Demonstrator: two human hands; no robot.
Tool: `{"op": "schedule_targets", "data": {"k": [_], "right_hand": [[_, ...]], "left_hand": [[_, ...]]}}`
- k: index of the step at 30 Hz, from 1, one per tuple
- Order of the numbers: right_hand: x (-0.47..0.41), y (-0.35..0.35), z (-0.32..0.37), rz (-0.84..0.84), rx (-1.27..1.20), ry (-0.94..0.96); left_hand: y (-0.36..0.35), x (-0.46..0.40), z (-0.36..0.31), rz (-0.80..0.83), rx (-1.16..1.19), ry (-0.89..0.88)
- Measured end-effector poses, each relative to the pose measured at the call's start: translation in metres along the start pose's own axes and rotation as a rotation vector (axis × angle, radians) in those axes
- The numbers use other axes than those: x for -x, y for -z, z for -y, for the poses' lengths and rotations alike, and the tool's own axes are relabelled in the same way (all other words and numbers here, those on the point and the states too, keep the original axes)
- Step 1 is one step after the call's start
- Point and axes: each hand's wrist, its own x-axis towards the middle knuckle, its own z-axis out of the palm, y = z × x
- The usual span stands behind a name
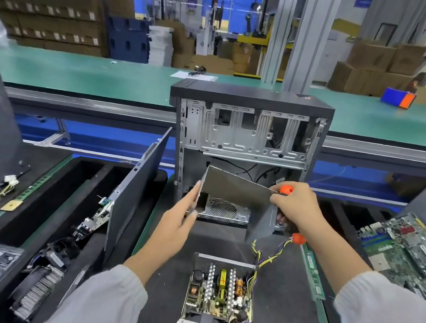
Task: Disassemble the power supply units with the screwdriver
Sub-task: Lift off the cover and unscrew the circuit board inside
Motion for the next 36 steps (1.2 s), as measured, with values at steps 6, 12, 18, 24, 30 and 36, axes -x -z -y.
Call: {"op": "schedule_targets", "data": {"k": [6, 12, 18, 24, 30, 36], "right_hand": [[-0.014, -0.045, -0.012, 0.186, -0.296, -0.011], [-0.024, -0.092, -0.019, 0.449, -0.09, -0.078], [-0.044, -0.128, -0.015, 0.505, 0.206, -0.142], [-0.046, -0.161, -0.027, 0.574, 0.386, -0.208], [-0.041, -0.158, -0.033, 0.627, 0.567, -0.064], [-0.016, -0.11, -0.034, 0.912, 0.708, 0.128]], "left_hand": [[0.008, -0.009, 0.021, -0.203, -0.274, 0.089], [0.025, -0.031, 0.058, -0.227, -0.777, 0.263], [0.027, -0.044, 0.087, -0.008, -0.95, 0.373], [0.021, -0.048, 0.107, 0.138, -1.075, 0.437], [0.018, -0.041, 0.126, 0.117, -0.981, 0.47], [0.014, -0.042, 0.127, 0.07, -0.907, 0.454]]}}
